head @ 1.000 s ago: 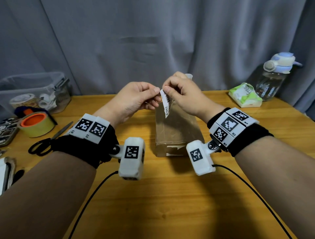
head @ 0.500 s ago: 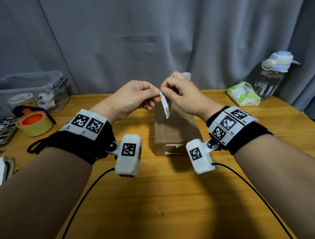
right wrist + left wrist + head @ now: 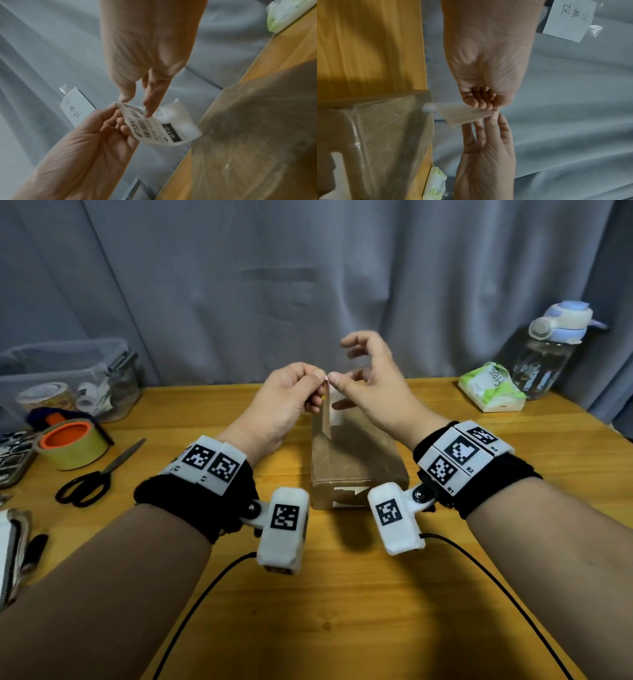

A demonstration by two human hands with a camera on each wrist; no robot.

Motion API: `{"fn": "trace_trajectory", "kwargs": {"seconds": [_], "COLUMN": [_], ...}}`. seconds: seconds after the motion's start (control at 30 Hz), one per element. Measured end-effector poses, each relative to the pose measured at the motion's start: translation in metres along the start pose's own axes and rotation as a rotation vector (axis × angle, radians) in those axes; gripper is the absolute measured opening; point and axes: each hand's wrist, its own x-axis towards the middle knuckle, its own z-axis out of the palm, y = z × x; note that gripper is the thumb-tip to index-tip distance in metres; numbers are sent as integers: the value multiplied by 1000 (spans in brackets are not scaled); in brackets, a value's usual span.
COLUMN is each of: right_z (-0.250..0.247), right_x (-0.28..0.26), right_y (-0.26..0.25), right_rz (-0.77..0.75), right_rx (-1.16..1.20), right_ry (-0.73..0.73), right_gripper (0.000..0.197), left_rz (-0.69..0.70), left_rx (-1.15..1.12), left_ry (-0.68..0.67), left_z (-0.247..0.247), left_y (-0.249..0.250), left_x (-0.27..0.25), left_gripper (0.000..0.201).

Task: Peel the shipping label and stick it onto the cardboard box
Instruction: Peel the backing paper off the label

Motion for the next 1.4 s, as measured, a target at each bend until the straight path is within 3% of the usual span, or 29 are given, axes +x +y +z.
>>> {"fn": "trace_trajectory", "kwargs": {"seconds": [0.1, 0.43, 0.83, 0.93, 1.07, 1.4], "right_z": [0, -2, 0, -3, -3, 0], "right_x": [-2, -3, -5, -5, -4, 3], "right_y": [-4, 0, -1, 2, 5, 8], "right_rz": [121, 153, 158, 132, 80, -42], "right_rx": [249, 350, 307, 268, 172, -9], "right_ry": [-41, -44, -34, -40, -3, 9], "right_gripper": [7, 7, 10, 4, 13, 13], "left_rz": [19, 59, 61, 57, 13, -68], "left_rx": [15, 127, 128, 88, 7, -59], "left_ry": [24, 46, 28, 26, 46, 70], "left_z": [4, 4, 2, 1, 2, 3], "left_y": [-4, -1, 0, -1, -2, 1], "left_x": [1, 3, 1, 0, 0, 2], "left_gripper": [25, 24, 21, 20, 18, 14]}}
